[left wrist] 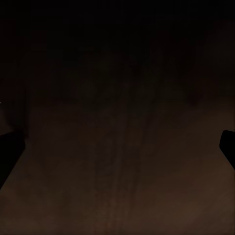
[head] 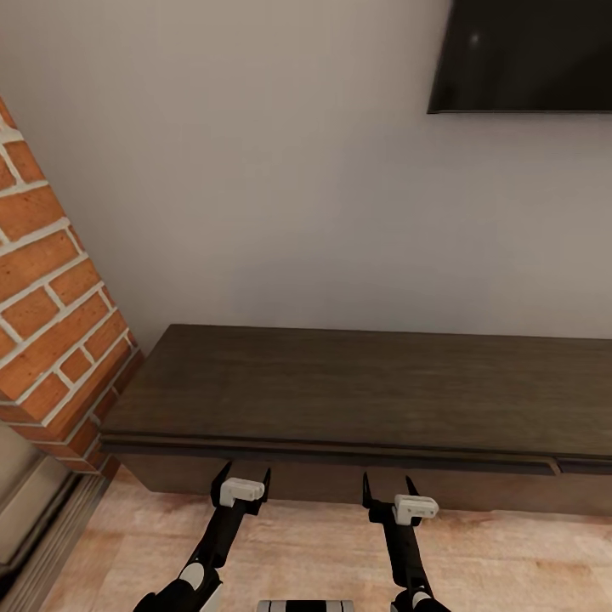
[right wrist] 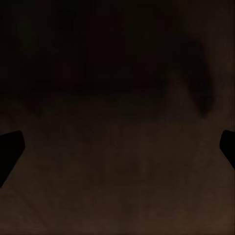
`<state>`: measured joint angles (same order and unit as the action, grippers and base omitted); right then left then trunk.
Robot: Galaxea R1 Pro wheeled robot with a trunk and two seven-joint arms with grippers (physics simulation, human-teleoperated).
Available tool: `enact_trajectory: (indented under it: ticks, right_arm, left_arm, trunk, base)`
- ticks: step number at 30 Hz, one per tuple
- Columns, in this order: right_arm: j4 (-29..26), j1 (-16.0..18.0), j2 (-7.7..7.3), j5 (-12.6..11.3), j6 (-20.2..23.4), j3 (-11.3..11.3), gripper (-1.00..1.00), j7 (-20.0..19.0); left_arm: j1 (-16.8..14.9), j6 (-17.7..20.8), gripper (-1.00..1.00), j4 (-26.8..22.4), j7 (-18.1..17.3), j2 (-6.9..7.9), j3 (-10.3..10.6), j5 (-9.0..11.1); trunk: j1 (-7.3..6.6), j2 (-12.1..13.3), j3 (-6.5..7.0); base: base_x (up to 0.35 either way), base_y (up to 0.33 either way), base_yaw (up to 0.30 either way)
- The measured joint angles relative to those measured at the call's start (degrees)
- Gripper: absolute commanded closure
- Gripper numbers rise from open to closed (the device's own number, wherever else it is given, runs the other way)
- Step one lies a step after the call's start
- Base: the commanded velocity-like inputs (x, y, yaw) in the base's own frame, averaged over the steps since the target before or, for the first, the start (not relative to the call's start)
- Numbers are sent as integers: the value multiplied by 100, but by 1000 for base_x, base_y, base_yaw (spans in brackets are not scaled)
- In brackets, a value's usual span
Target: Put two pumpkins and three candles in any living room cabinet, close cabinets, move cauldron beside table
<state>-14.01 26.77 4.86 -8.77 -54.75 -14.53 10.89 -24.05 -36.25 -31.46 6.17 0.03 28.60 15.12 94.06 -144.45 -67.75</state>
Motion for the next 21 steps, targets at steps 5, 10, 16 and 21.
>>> enact_trajectory:
  ticks: [5, 10, 16, 21]
  right_arm:
    - [0, 0, -1, -1, 0, 0, -100, 1]
    - [0, 0, -1, -4, 0, 0, -100, 1]
    - [-1, 0, -1, -5, 0, 0, -100, 1]
    - [-7, 0, -1, -5, 0, 0, -100, 1]
  left_arm:
    - [5, 0, -100, -82, 0, 0, 2, 0]
    - [9, 5, -100, -112, 0, 1, 2, 1]
    - [7, 8, -100, -110, -8, 1, 2, 1]
    - [5, 9, -100, -95, -48, 1, 2, 0]
  trunk:
    - [1, 0, 0]
    - [2, 0, 0]
    - [2, 0, 0]
    - [2, 0, 0]
  base:
    - [-79, 0, 0]
    - [-164, 0, 0]
    - [-186, 0, 0]
    - [-191, 0, 0]
